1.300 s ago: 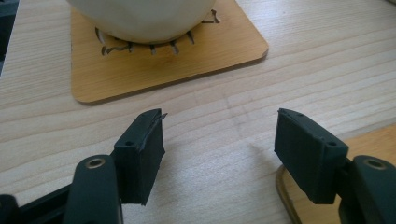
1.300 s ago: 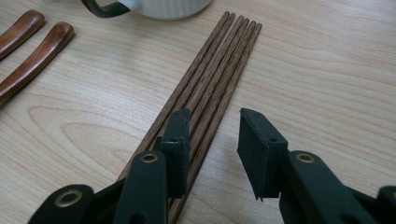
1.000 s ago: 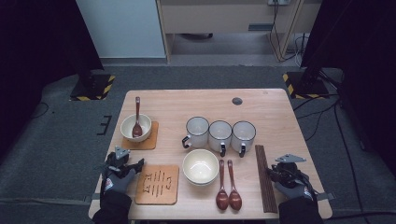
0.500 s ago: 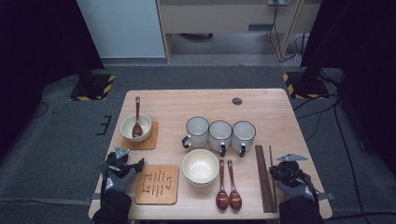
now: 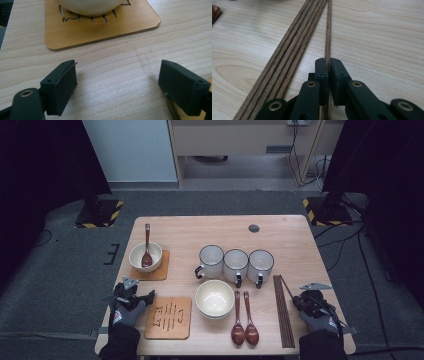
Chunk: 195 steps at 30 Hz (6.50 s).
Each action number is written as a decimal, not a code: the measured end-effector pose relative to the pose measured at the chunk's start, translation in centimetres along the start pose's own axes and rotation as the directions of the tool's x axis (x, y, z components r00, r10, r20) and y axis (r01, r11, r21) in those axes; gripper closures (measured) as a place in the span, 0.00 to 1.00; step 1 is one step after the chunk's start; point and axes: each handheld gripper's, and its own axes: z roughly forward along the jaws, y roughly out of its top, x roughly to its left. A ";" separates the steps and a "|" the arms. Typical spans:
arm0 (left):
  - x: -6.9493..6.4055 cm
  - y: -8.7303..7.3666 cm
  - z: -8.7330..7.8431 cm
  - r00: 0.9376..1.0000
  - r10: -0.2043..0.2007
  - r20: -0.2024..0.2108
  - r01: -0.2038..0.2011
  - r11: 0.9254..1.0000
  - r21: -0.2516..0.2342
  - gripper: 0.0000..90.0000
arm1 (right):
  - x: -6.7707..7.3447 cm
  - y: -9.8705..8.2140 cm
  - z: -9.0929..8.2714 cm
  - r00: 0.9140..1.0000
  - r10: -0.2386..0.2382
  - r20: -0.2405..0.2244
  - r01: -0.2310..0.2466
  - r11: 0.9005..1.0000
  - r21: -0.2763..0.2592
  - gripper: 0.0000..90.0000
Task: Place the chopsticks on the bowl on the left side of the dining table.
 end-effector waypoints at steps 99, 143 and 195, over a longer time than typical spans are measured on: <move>0.5 0.1 -0.1 0.999 -0.046 -0.018 0.046 0.999 0.010 0.11 | -1.8 -0.6 -3.1 0.997 0.066 -0.038 -0.070 0.993 -0.096 0.94; -2.9 4.3 -5.9 0.985 -0.032 0.170 0.077 0.961 -0.266 0.21 | -0.3 4.0 -7.6 0.985 0.035 -0.167 -0.095 0.925 -0.367 0.94; -11.0 13.0 -8.8 0.914 0.109 0.391 0.074 0.903 -0.423 0.26 | 7.2 11.4 -8.1 0.924 -0.156 -0.350 -0.055 0.850 -0.524 0.94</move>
